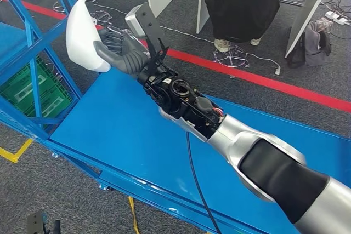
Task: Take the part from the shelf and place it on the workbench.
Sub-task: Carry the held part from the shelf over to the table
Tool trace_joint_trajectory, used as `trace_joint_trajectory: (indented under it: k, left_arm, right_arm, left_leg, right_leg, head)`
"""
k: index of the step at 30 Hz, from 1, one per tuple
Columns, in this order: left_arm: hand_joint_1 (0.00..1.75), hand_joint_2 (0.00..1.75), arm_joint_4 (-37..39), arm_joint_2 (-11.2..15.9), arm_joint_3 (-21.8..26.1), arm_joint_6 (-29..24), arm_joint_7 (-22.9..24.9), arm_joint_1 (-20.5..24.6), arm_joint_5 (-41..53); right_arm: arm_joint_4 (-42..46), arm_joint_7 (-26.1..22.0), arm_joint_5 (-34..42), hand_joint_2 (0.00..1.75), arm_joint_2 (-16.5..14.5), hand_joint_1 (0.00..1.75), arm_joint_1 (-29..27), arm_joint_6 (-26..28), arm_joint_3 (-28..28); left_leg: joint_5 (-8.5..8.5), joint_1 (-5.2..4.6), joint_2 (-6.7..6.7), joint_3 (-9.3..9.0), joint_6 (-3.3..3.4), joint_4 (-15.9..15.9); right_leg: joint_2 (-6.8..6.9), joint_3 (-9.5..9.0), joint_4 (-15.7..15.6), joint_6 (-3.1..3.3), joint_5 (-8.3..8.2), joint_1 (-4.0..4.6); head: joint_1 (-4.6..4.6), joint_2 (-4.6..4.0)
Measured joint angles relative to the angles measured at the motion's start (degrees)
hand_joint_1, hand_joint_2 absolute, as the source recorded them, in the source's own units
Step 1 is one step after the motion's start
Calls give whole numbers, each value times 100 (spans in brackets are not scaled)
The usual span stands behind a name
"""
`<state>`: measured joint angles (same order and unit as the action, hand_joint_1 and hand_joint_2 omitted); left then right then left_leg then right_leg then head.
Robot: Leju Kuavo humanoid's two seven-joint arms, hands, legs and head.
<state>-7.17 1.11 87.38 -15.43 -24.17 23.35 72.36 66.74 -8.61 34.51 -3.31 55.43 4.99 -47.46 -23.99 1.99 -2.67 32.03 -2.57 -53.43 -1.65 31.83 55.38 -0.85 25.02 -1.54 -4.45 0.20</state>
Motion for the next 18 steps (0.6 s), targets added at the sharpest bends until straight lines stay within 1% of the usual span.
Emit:
trace_joint_trajectory:
  k: [5, 10, 18]
  left_arm:
    - [0, 175, 0, 24, 0, -25, 15, -19, -37]
    - [0, 175, 0, 38, 0, -74, 28, -24, -30]
    - [0, 175, 0, 42, 0, -530, 14, -25, 60]
  right_arm:
    - [318, 110, 226, 175, 70, 175, -74, 200, -80]
    - [518, 122, 277, 175, 139, 175, -102, 239, -153]
    - [768, 219, 434, 175, 239, 175, -225, 325, -192]
  left_leg:
    - [-1, 0, 0, 1, 0, 0]
    - [-1, 0, 0, 3, 0, 0]
    - [-1, 0, 0, 3, 0, 0]
  right_leg:
    - [0, 2, 0, 0, 0, 0]
    - [0, 2, 0, 0, 0, 0]
    - [0, 3, 0, 0, 0, 0]
  head:
    - [0, 0]
    - [0, 0]
    - [-1, 0]
